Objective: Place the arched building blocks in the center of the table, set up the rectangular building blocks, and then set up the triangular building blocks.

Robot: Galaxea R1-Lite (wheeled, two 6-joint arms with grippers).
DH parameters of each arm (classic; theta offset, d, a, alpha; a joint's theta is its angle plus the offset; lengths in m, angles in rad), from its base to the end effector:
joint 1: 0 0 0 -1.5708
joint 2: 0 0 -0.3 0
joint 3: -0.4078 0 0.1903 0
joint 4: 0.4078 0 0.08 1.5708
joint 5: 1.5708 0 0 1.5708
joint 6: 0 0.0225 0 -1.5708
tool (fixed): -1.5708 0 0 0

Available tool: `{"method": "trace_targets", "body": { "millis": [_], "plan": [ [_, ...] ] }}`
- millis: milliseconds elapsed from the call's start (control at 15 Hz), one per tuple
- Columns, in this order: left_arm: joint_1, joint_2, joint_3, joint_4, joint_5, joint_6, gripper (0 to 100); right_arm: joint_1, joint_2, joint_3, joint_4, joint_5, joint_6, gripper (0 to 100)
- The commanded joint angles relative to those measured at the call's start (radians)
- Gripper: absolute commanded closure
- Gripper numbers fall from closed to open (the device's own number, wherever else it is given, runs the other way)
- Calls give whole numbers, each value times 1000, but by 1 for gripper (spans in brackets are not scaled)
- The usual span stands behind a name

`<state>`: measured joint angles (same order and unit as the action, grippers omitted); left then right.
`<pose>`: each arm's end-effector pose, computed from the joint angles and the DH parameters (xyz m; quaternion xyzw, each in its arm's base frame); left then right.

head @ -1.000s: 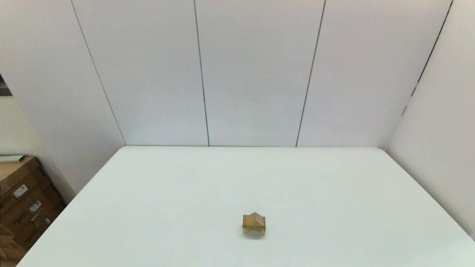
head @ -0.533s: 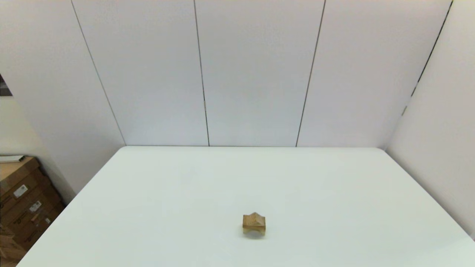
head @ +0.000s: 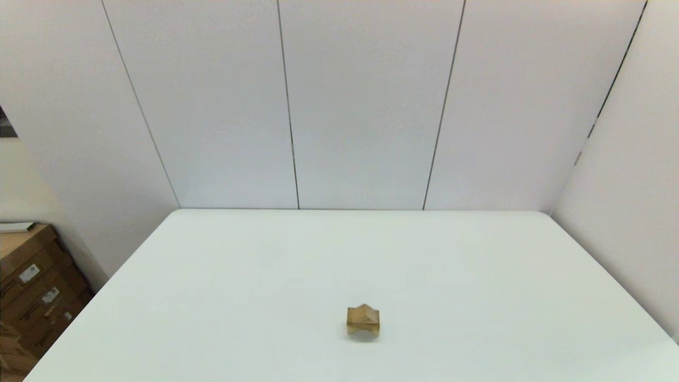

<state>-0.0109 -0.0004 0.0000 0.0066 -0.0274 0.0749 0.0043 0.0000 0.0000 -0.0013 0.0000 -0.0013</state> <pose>-0.0229 -0.0004 0.0748 0.0374 0.0024 -0.0193 0.9991 -0.0228 -0.0001 0.0756 -0.0006 -0.0007 0.0021 1.0000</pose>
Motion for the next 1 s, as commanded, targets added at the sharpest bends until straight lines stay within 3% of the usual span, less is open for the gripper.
{"method": "trace_targets", "body": {
  "millis": [67,1000],
  "plan": [
    [0,2,0,0,1,-3,0,0,0,0,1,0,0,0],
    [0,2,0,0,1,-3,0,0,0,0,0,0,1,0]
  ]
}}
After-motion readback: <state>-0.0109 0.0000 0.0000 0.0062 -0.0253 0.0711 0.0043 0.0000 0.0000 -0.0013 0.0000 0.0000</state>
